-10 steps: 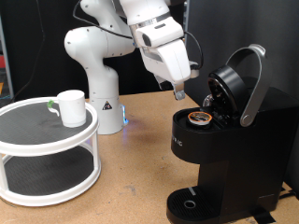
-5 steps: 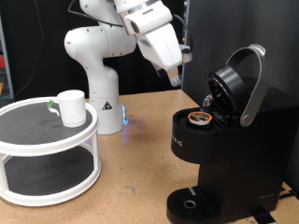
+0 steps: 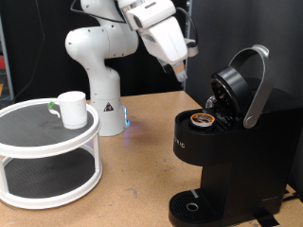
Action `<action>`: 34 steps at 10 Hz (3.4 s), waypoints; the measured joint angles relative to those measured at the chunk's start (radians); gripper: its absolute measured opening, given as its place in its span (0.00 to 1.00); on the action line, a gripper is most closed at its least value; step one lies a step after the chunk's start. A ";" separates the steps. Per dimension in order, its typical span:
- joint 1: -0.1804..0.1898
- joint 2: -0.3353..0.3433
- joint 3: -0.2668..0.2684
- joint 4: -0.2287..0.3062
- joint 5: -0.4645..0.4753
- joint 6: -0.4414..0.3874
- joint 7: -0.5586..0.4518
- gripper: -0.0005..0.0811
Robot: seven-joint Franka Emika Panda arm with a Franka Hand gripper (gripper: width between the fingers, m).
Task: Make a cup of coffee with the keurig machine
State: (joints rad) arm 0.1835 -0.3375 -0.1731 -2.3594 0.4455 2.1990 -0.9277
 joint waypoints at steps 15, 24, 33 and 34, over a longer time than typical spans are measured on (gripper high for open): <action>0.075 0.103 0.091 0.171 0.088 -0.058 0.051 0.98; 0.088 0.094 0.183 0.192 0.088 -0.017 0.185 0.87; 0.089 0.112 0.252 0.244 0.019 -0.023 0.262 0.01; 0.090 0.118 0.267 0.249 0.008 -0.017 0.278 0.01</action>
State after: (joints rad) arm 0.2733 -0.2197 0.0943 -2.1104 0.4538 2.1816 -0.6493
